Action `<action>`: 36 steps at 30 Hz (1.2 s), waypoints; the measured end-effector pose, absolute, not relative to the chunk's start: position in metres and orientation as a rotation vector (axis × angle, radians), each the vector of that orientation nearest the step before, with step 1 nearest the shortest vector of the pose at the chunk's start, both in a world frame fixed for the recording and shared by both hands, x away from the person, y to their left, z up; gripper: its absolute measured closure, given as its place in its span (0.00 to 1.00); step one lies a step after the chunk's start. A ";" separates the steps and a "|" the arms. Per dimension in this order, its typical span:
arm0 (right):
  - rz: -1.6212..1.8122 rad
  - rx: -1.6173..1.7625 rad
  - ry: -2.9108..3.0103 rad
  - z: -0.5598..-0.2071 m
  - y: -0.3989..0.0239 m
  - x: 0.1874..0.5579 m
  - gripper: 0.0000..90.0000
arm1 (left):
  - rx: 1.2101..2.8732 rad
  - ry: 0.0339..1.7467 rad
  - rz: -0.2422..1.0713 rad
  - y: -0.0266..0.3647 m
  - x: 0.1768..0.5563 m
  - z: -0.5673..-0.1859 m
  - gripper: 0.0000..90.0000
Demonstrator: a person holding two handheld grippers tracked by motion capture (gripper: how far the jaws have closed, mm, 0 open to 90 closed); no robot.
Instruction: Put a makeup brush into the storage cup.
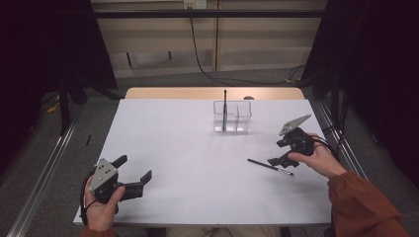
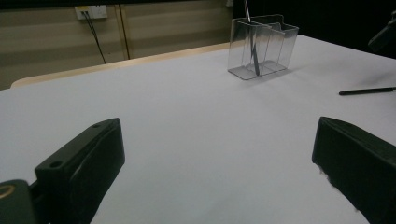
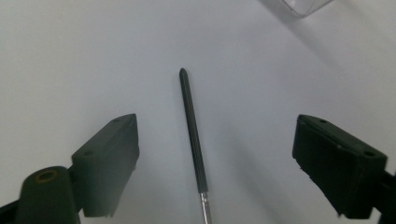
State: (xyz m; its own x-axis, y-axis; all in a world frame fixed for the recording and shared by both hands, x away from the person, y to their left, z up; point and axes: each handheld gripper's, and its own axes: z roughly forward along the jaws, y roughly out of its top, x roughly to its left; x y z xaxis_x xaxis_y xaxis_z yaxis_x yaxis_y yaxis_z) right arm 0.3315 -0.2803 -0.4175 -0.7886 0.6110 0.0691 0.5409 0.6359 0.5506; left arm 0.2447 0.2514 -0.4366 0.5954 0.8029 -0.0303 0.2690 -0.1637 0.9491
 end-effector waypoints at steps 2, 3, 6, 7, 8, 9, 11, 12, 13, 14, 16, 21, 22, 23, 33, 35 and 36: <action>0.792 0.952 2.764 -0.420 -0.280 0.333 0.20 | 1.721 0.884 0.612 0.252 0.245 -0.436 0.03; 0.762 0.955 2.791 -0.421 -0.279 0.333 0.23 | 1.714 0.887 0.613 0.252 0.244 -0.436 0.03; 0.657 0.927 2.899 -0.426 -0.279 0.337 0.28 | 1.711 0.888 0.612 0.252 0.244 -0.436 0.03; 0.620 0.932 2.919 -0.426 -0.278 0.337 0.28 | 1.714 0.883 0.612 0.252 0.244 -0.436 0.03; 0.599 0.939 2.929 -0.427 -0.277 0.338 0.28 | 1.717 0.880 0.613 0.252 0.244 -0.435 0.03; 0.565 0.927 2.946 -0.428 -0.277 0.339 0.29 | 1.718 0.877 0.614 0.251 0.244 -0.435 0.03; 0.516 0.922 2.977 -0.430 -0.277 0.340 0.34 | 1.721 0.874 0.618 0.251 0.244 -0.435 0.03; 0.502 0.922 2.987 -0.431 -0.276 0.340 0.35 | 1.721 0.874 0.618 0.251 0.244 -0.435 0.03; 0.479 0.905 2.998 -0.432 -0.275 0.340 0.35 | 1.720 0.875 0.618 0.251 0.244 -0.435 0.03; 0.454 0.901 3.004 -0.433 -0.275 0.340 0.35 | 1.722 0.877 0.619 0.251 0.244 -0.435 0.03; 0.402 0.850 3.042 -0.436 -0.273 0.340 0.34 | 1.721 0.877 0.620 0.251 0.244 -0.435 0.03; 0.271 0.804 3.052 -0.441 -0.267 0.338 0.30 | 1.726 0.874 0.619 0.251 0.244 -0.435 0.03; 0.268 0.795 3.056 -0.442 -0.266 0.338 0.30 | 1.726 0.874 0.619 0.251 0.244 -0.435 0.03; 0.265 0.809 3.050 -0.443 -0.266 0.338 0.32 | 1.725 0.877 0.619 0.251 0.244 -0.436 0.03; 0.212 0.751 3.059 -0.449 -0.264 0.338 0.62 | 1.735 0.860 0.626 0.249 0.244 -0.436 0.03; 0.202 0.746 3.048 -0.449 -0.262 0.336 0.63 | 1.739 0.861 0.627 0.249 0.244 -0.436 0.03; 0.181 0.738 3.044 -0.449 -0.261 0.336 0.63 | 1.738 0.859 0.631 0.250 0.244 -0.436 0.03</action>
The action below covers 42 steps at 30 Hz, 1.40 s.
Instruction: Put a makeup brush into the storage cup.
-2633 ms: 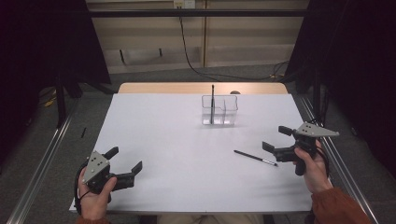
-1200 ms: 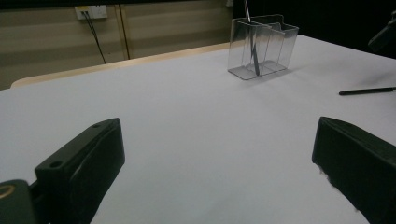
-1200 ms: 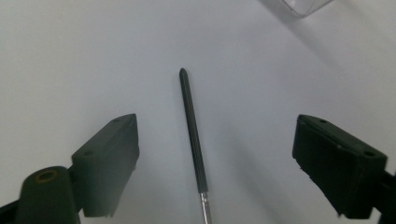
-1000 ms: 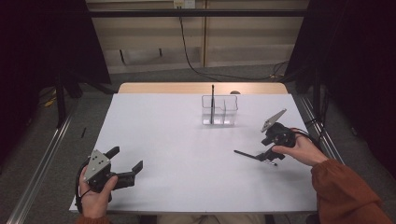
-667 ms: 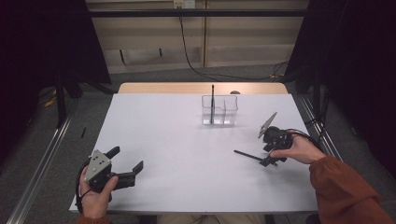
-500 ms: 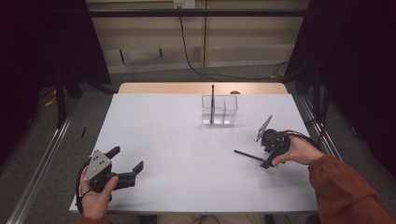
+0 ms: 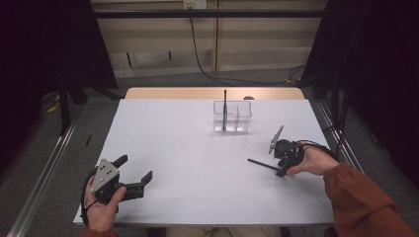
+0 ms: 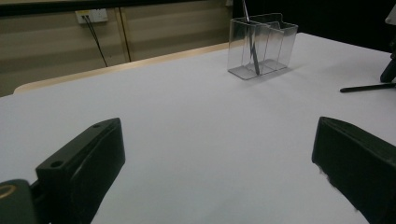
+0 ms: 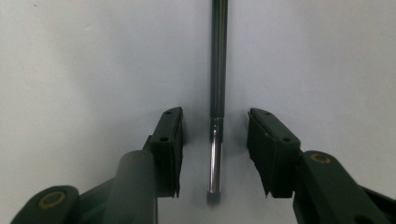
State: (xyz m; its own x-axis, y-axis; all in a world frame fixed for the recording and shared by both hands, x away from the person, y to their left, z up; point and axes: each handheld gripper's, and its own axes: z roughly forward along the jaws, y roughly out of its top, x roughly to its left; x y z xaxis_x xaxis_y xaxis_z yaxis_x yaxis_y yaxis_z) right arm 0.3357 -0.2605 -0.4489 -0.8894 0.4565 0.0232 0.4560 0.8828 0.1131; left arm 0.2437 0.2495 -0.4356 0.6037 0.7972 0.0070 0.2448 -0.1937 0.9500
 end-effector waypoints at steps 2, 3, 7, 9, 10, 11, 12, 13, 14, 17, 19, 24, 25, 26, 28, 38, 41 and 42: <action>0.178 0.747 3.045 -0.449 -0.260 0.336 0.64 | 1.732 0.866 0.631 0.249 0.243 -0.435 0.03; 0.174 0.752 3.044 -0.449 -0.259 0.335 0.65 | 1.732 0.865 0.632 0.249 0.243 -0.435 0.03; 0.157 0.756 3.043 -0.449 -0.257 0.334 0.72 | 1.738 0.864 0.632 0.250 0.243 -0.436 0.03; 0.148 0.751 3.053 -0.448 -0.257 0.334 0.75 | 1.740 0.862 0.634 0.249 0.242 -0.435 0.03; 0.144 0.759 3.057 -0.448 -0.257 0.335 0.78 | 1.740 0.859 0.634 0.249 0.242 -0.435 0.03; 0.144 0.764 3.054 -0.448 -0.257 0.336 0.81 | 1.740 0.858 0.635 0.249 0.242 -0.435 0.03; 0.142 0.775 3.056 -0.448 -0.257 0.337 0.84 | 1.744 0.856 0.638 0.249 0.242 -0.435 0.03; 0.150 0.788 3.056 -0.448 -0.258 0.339 0.87 | 1.744 0.852 0.636 0.248 0.242 -0.435 0.03; 0.151 0.801 3.053 -0.449 -0.259 0.340 0.89 | 1.748 0.844 0.641 0.248 0.242 -0.435 0.03; 0.128 0.818 3.050 -0.448 -0.258 0.341 0.91 | 1.752 0.845 0.639 0.247 0.242 -0.435 0.03; 0.125 0.813 3.047 -0.448 -0.257 0.341 0.94 | 1.751 0.844 0.641 0.248 0.242 -0.435 0.03; 0.125 0.815 3.047 -0.448 -0.257 0.340 0.94 | 1.752 0.843 0.643 0.248 0.242 -0.435 0.03; 0.128 0.825 3.042 -0.448 -0.257 0.339 0.94 | 1.751 0.843 0.643 0.248 0.242 -0.435 0.03; 0.133 0.812 3.042 -0.448 -0.258 0.339 0.94 | 1.751 0.844 0.642 0.248 0.242 -0.435 0.03; 0.153 0.828 3.042 -0.448 -0.259 0.339 0.94 | 1.747 0.845 0.641 0.248 0.241 -0.435 0.03; 0.203 0.877 3.023 -0.448 -0.263 0.337 0.95 | 1.749 0.844 0.642 0.248 0.242 -0.435 0.03; 0.210 0.863 3.022 -0.447 -0.264 0.337 0.95 | 1.751 0.842 0.642 0.248 0.242 -0.435 0.03; 0.209 0.868 3.020 -0.447 -0.264 0.336 0.95 | 1.750 0.841 0.643 0.248 0.242 -0.435 0.03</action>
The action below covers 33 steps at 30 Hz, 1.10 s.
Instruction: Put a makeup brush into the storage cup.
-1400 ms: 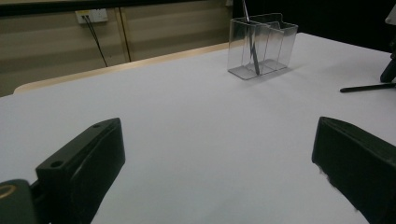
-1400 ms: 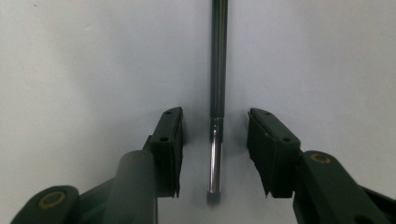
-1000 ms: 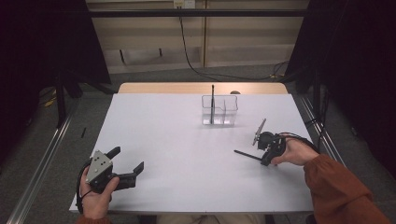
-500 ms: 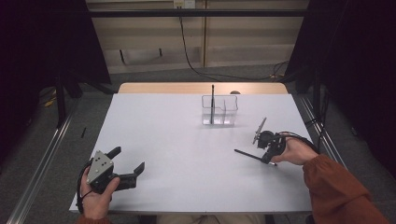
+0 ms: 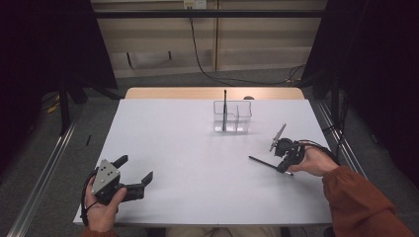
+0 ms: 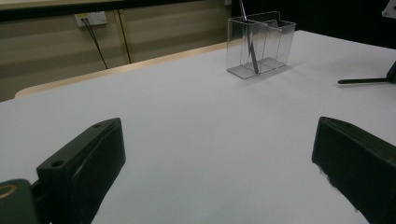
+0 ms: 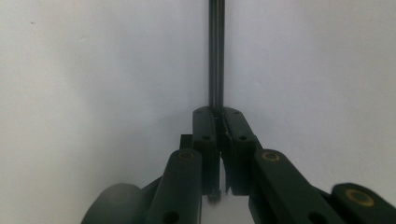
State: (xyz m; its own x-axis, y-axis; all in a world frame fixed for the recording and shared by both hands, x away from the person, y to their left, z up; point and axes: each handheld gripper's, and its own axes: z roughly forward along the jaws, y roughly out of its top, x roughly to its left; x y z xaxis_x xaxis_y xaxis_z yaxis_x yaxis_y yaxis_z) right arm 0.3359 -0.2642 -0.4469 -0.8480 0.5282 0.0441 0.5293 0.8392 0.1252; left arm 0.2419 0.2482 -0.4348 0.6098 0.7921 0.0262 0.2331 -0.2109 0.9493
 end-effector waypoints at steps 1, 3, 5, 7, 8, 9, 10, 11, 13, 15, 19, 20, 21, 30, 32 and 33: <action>-0.219 -0.859 -3.015 -0.447 -0.265 0.336 0.95 | 1.750 0.841 0.643 0.248 0.242 -0.435 0.03; -0.233 -0.876 -3.010 -0.447 -0.267 0.336 0.95 | 1.748 0.839 0.643 0.248 0.242 -0.435 0.03; -0.251 -0.880 -2.998 -0.445 -0.268 0.335 0.95 | 1.752 0.837 0.645 0.248 0.242 -0.435 0.03; -0.286 -0.894 -2.998 -0.441 -0.269 0.335 0.95 | 1.753 0.840 0.645 0.248 0.242 -0.435 0.03; -0.290 -0.904 -2.992 -0.439 -0.269 0.334 0.95 | 1.753 0.840 0.645 0.248 0.242 -0.435 0.03; -0.317 -0.904 -2.996 -0.438 -0.270 0.334 0.95 | 1.753 0.838 0.645 0.248 0.242 -0.435 0.03; -0.336 -0.925 -2.989 -0.436 -0.271 0.334 0.95 | 1.752 0.838 0.645 0.248 0.242 -0.435 0.03; -0.351 -0.938 -2.992 -0.434 -0.271 0.333 0.95 | 1.752 0.838 0.644 0.248 0.242 -0.435 0.03; -0.394 -0.956 -2.993 -0.432 -0.272 0.331 0.95 | 1.750 0.839 0.645 0.248 0.242 -0.435 0.03; -0.430 -0.972 -2.997 -0.431 -0.272 0.329 0.95 | 1.753 0.838 0.645 0.248 0.242 -0.435 0.03; -0.539 -0.995 -2.985 -0.426 -0.273 0.327 0.95 | 1.754 0.837 0.644 0.248 0.242 -0.435 0.03; -0.568 -1.005 -2.986 -0.424 -0.274 0.327 0.95 | 1.754 0.837 0.644 0.248 0.242 -0.435 0.03; -0.588 -1.015 -2.979 -0.423 -0.275 0.327 0.95 | 1.753 0.838 0.645 0.248 0.242 -0.435 0.03; -0.779 -1.115 -2.941 -0.420 -0.281 0.324 0.95 | 1.752 0.839 0.642 0.249 0.242 -0.435 0.03; -0.835 -1.130 -2.932 -0.419 -0.283 0.324 0.95 | 1.750 0.839 0.642 0.249 0.242 -0.435 0.03; -0.866 -1.134 -2.925 -0.418 -0.284 0.324 0.95 | 1.748 0.842 0.641 0.249 0.242 -0.435 0.03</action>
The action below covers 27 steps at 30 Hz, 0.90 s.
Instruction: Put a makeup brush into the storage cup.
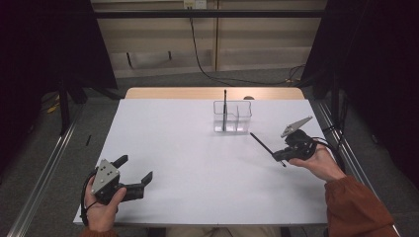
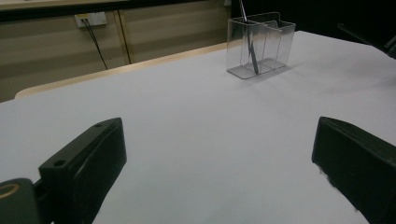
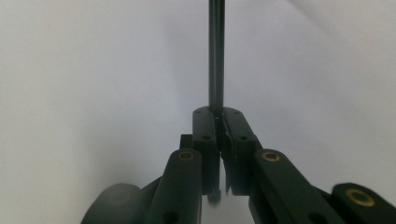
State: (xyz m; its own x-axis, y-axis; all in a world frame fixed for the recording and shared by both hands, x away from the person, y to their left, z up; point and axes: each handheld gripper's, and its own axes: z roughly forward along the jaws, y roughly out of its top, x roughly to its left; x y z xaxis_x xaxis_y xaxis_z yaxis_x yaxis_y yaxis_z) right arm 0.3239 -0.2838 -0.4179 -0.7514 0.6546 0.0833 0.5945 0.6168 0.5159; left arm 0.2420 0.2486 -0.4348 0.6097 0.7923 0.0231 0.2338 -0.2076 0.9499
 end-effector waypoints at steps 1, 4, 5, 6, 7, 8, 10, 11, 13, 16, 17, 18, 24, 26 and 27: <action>0.837 1.064 2.703 -0.417 -0.285 0.324 0.95 | 1.748 0.841 0.641 0.249 0.242 -0.435 0.03; 0.922 1.069 2.673 -0.417 -0.287 0.324 0.95 | 1.747 0.842 0.643 0.249 0.242 -0.435 0.03; 0.946 1.076 2.664 -0.417 -0.287 0.324 0.95 | 1.747 0.842 0.641 0.249 0.242 -0.435 0.03; 0.984 1.086 2.663 -0.417 -0.287 0.324 0.94 | 1.748 0.841 0.643 0.249 0.242 -0.435 0.03; 1.013 1.090 2.640 -0.417 -0.288 0.324 0.95 | 1.747 0.841 0.644 0.249 0.242 -0.435 0.03; 1.044 1.093 2.624 -0.417 -0.288 0.324 0.94 | 1.747 0.842 0.644 0.249 0.242 -0.435 0.03; 1.110 1.087 2.593 -0.417 -0.289 0.324 0.94 | 1.746 0.843 0.645 0.249 0.242 -0.435 0.03; 1.139 1.084 2.573 -0.416 -0.289 0.323 0.95 | 1.747 0.842 0.645 0.249 0.242 -0.435 0.03; 1.193 1.071 2.540 -0.416 -0.290 0.322 0.94 | 1.746 0.842 0.646 0.249 0.242 -0.434 0.03; 1.249 1.060 2.502 -0.417 -0.291 0.319 0.94 | 1.747 0.836 0.650 0.249 0.242 -0.434 0.03; 1.256 1.056 2.497 -0.417 -0.291 0.319 0.95 | 1.745 0.837 0.649 0.249 0.241 -0.434 0.03; 1.269 1.047 2.490 -0.417 -0.291 0.318 0.94 | 1.745 0.837 0.650 0.249 0.241 -0.434 0.03; 1.383 1.011 2.435 -0.413 -0.290 0.316 0.94 | 1.738 0.844 0.644 0.248 0.242 -0.434 0.03; 1.409 1.006 2.426 -0.412 -0.289 0.316 0.94 | 1.731 0.845 0.630 0.247 0.243 -0.434 0.04; 1.419 1.001 2.420 -0.412 -0.289 0.316 0.94 | 1.739 0.842 0.632 0.246 0.243 -0.435 0.04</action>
State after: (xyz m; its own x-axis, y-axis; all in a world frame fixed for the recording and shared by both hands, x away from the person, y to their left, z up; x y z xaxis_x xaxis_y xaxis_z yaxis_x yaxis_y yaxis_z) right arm 0.3161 -0.2888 -0.4116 -0.7623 0.6198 0.1865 0.4652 0.3243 0.8236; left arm 0.2427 0.2462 -0.4347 0.6122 0.7906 0.0133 0.2342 -0.1974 0.9519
